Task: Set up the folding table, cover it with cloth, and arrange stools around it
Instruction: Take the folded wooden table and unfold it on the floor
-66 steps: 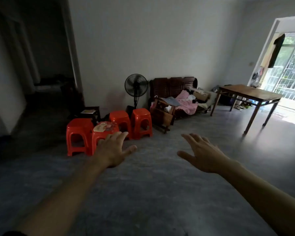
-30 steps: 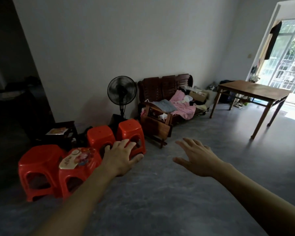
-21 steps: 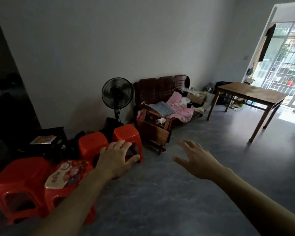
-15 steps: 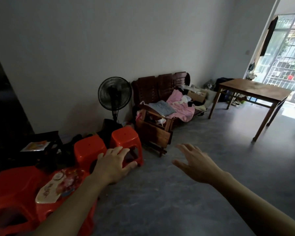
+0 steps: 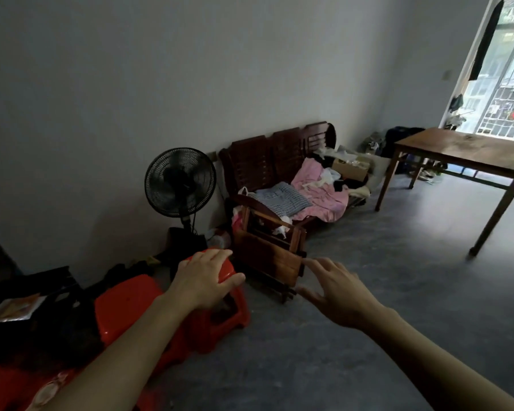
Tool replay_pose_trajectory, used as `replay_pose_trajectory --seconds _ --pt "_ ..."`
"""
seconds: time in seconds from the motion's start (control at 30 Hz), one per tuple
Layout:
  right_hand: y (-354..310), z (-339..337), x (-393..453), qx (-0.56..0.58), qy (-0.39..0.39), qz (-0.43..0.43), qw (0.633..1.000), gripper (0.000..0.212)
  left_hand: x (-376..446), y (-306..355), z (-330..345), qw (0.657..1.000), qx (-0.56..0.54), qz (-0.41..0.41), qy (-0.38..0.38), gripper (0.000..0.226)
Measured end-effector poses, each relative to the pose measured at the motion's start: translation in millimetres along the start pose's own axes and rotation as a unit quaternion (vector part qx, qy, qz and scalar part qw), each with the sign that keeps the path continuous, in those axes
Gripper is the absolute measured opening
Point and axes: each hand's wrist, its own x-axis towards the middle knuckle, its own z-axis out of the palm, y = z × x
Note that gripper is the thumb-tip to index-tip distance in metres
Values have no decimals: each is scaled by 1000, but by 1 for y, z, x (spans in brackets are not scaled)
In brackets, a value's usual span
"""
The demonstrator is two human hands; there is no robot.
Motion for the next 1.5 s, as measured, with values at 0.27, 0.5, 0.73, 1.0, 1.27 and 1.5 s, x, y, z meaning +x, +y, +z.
replay_pose_trajectory --seconds 0.27,0.5,0.73,1.0,1.27,1.5 --pt "57 25 145 -4 -14 35 999 62 160 -37 36 999 -32 4 -19 82" --pt "86 37 273 -33 -28 87 995 70 319 -65 55 996 -71 48 -34 82" --pt "130 48 383 -27 -29 127 991 73 447 -83 62 994 -67 77 -49 79" --pt "217 85 509 -26 -56 115 991 68 590 -91 117 992 -39 45 -109 78" --pt "316 107 636 23 -118 122 985 61 722 -57 143 989 -2 33 -146 78" --pt "374 130 711 58 -131 146 979 64 815 -61 175 983 1 35 -178 77"
